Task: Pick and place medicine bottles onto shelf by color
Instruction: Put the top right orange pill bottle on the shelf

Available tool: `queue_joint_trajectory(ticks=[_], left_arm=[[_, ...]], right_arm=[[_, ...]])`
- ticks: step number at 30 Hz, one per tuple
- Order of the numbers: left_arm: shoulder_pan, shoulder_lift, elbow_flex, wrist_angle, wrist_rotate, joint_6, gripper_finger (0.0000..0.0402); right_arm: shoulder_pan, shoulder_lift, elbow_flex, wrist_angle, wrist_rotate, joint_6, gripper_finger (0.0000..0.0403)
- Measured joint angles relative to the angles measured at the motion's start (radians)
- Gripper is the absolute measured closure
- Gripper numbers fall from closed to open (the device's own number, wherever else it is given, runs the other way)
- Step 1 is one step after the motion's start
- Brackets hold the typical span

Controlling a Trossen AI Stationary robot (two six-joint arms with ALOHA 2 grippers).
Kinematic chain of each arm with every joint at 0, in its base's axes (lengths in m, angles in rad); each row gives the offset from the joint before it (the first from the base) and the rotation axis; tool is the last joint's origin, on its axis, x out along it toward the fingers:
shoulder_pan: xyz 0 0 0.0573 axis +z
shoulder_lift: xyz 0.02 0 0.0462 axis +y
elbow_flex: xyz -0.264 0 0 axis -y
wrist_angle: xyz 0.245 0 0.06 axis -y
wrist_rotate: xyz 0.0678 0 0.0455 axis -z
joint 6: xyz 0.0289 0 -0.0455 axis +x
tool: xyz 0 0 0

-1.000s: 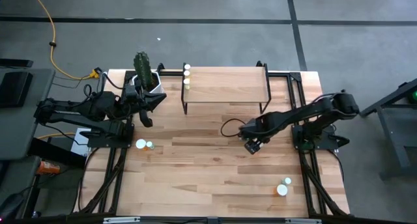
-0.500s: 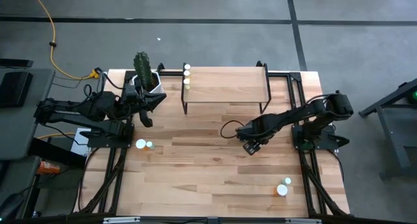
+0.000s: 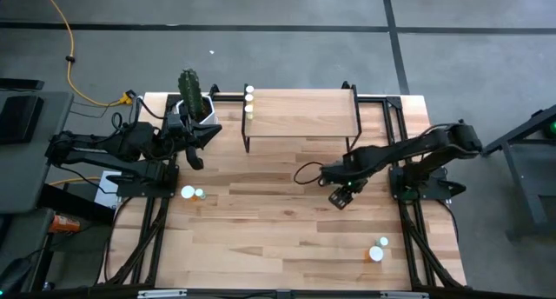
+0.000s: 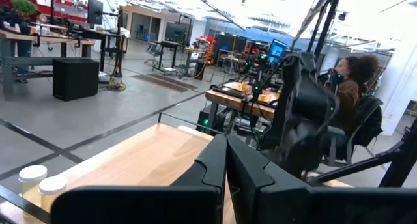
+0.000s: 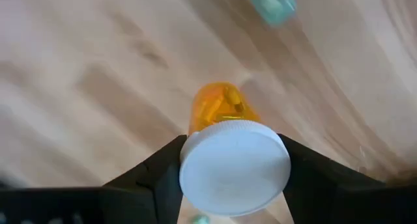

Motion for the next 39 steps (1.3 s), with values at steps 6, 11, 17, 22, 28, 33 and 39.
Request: queue_joint_trajectory(ticks=[6,11,17,22,28,33,39], left_arm=[[0.000,0.000,0.000,0.002,0.000,0.000,0.0401],[0.000,0.000,0.000,0.001,-0.006,0.003,0.0401],[0.000,0.014,0.001,0.009,-0.096,-0.028,0.0401],[0.001,0.124,0.065,-0.052,-0.150,-0.143,0.0401],[0.016,0.355,0.212,-0.167,-0.147,-0.172,0.0401],[0.065,0.480,0.287,-0.218,-0.098,-0.199,0.0401],[0.117,0.537,0.308,-0.211,-0.039,-0.238,0.0401]], right_arm=[[-0.044,-0.045,0.332,-0.027,0.027,-0.135,0.0204],[-0.095,0.060,0.698,-0.022,0.289,-0.302,0.0205],[-0.204,0.290,1.048,-0.098,0.387,-0.476,0.0205],[-0.256,0.466,1.235,-0.175,0.368,-0.597,0.0205],[-0.265,0.579,1.322,-0.185,0.298,-0.722,0.0205],[-0.265,0.578,1.294,-0.152,0.273,-0.756,0.0205],[-0.265,0.569,1.294,-0.110,0.273,-0.756,0.0205]])
